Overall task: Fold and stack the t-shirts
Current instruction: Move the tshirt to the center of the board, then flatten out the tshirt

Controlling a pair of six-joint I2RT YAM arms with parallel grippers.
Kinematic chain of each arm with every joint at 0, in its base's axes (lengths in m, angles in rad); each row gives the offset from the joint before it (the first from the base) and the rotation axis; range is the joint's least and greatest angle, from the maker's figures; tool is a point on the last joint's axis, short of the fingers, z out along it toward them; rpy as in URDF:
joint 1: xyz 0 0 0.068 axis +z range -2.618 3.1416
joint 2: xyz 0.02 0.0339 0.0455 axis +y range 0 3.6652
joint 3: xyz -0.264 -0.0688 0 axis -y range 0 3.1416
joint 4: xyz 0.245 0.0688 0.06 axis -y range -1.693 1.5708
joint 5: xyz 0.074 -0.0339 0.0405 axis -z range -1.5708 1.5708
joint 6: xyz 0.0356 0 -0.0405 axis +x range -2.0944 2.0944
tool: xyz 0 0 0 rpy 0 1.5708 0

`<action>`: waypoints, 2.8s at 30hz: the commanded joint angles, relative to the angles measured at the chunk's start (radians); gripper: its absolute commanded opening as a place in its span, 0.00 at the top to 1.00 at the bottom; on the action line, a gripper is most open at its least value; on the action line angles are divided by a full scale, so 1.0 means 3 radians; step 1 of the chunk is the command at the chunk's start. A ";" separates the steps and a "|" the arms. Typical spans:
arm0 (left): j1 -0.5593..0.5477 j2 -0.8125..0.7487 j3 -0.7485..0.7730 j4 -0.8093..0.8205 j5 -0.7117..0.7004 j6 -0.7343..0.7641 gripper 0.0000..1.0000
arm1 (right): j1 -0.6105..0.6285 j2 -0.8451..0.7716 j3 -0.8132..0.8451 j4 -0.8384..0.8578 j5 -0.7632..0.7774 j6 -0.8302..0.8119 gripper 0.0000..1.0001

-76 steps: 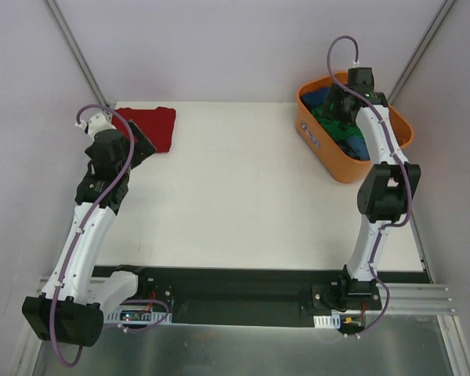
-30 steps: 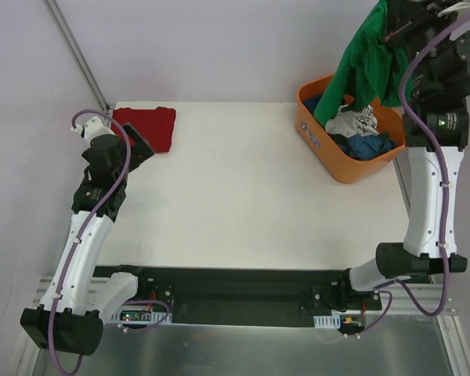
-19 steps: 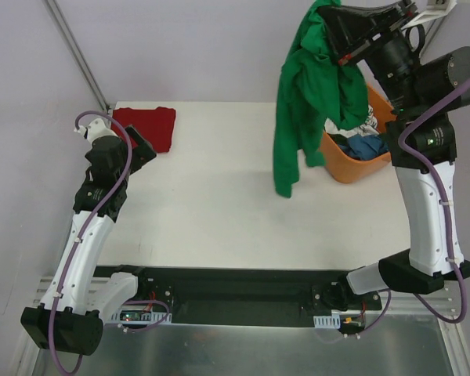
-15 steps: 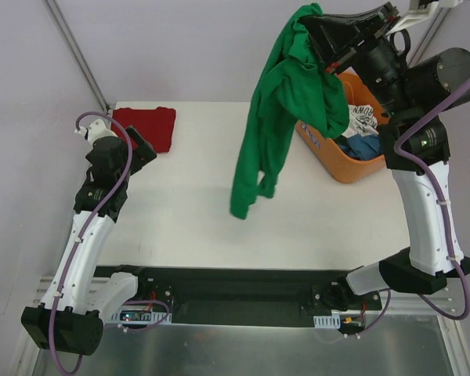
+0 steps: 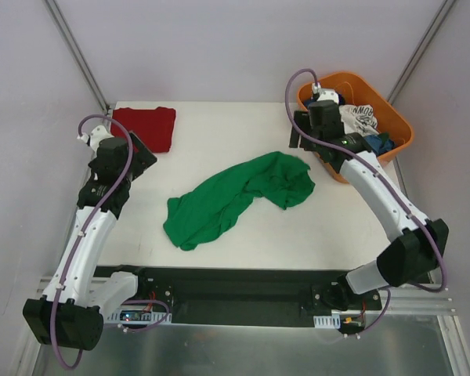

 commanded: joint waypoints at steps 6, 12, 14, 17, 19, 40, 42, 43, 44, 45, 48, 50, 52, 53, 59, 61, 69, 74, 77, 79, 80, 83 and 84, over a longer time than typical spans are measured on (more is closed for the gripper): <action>0.0003 0.0152 -0.0129 -0.0714 0.0591 -0.0350 0.01 | -0.0043 -0.0081 -0.0404 -0.0489 0.0575 0.0049 0.03; 0.0003 0.0060 -0.0762 -0.0908 0.1148 -0.0615 0.01 | -0.0109 -0.0301 -0.0874 -0.0209 0.0208 0.0157 0.04; 0.0003 0.0121 -0.0977 -0.0914 0.1308 -0.0748 0.01 | -0.0180 -0.0393 -0.1053 -0.0106 0.0029 0.0172 0.04; 0.0003 0.0294 -0.1126 -0.0898 0.1385 -0.0938 0.08 | -0.0272 -0.0434 -0.1166 0.0047 -0.0273 0.0167 0.03; -0.0003 0.0407 -0.1142 -0.0853 0.1334 -0.0999 0.14 | -0.0298 -0.0414 -0.1202 0.0099 -0.0447 0.0121 0.03; 0.0002 0.1012 -0.0799 -0.0499 0.1548 -0.0687 1.00 | -0.0349 -0.0194 -0.1105 0.0032 -0.0765 0.0182 0.03; 0.0003 0.0868 -0.0774 -0.0525 0.1477 -0.0647 1.00 | -0.0349 -0.0123 -0.1014 -0.0069 -0.0623 0.0254 0.01; 0.0003 0.0711 -0.0748 -0.0611 0.1325 -0.0631 1.00 | -0.0344 -0.0092 -0.0968 -0.0121 -0.0571 0.0300 0.01; 0.0003 0.0628 -0.0667 -0.0663 0.1222 -0.0611 1.00 | -0.0339 -0.0061 -0.0916 -0.0167 -0.0505 0.0336 0.01; 0.0003 0.0546 -0.0621 -0.0704 0.1161 -0.0565 1.00 | -0.0334 -0.0010 -0.0860 -0.0218 -0.0494 0.0351 0.03; 0.0003 0.0290 -0.0411 -0.0760 0.1037 -0.0473 1.00 | -0.0263 0.0072 -0.0829 -0.0167 -0.0514 0.0362 0.04; 0.0008 0.0178 -0.0273 -0.0770 0.0931 -0.0483 1.00 | -0.0191 0.0133 -0.0824 -0.0096 -0.0519 0.0361 0.04; 0.0008 0.0121 -0.0166 -0.0765 0.0889 -0.0529 1.00 | -0.0135 0.0271 -0.0788 -0.0040 -0.0535 0.0377 0.05; 0.0008 0.0121 -0.0124 -0.0765 0.0879 -0.0534 1.00 | -0.0125 0.0332 -0.0758 -0.0024 -0.0555 0.0377 0.07; 0.0008 0.0080 0.0157 -0.0745 0.0562 -0.0595 1.00 | -0.0114 0.0742 -0.0472 -0.0024 -0.0582 0.0504 0.10; 0.0013 0.0014 0.0208 -0.0745 0.0267 -0.0575 1.00 | -0.0109 0.0783 -0.0425 -0.0019 -0.0479 0.0606 0.10; 0.0273 0.0003 0.0208 -0.0755 -0.0257 -0.0585 1.00 | -0.0109 0.1038 -0.0084 0.0017 -0.0294 0.0811 0.09; 0.0279 0.0146 0.0219 -0.0740 -0.0129 -0.0565 1.00 | -0.0099 0.1426 0.0254 0.0012 -0.0320 0.0949 0.09; 0.0279 0.0177 0.0203 -0.0725 -0.0118 -0.0534 1.00 | -0.0079 0.1641 0.0485 0.0012 -0.0249 0.0985 0.11; 0.0279 0.0187 0.0188 -0.0714 -0.0129 -0.0534 1.00 | -0.0058 0.1754 0.0668 -0.0008 -0.0182 0.0975 0.12; 0.0279 0.0183 0.0188 -0.0709 -0.0124 -0.0529 1.00 | -0.0053 0.1871 0.0720 -0.0009 -0.0177 0.0965 0.13; 0.0279 0.0188 0.0173 -0.0704 -0.0129 -0.0524 1.00 | -0.0027 0.2091 0.0924 -0.0085 -0.0156 0.0945 0.16; 0.0279 0.0193 0.0167 -0.0709 -0.0129 -0.0529 1.00 | -0.0017 0.2143 0.0955 -0.0080 -0.0151 0.0975 0.16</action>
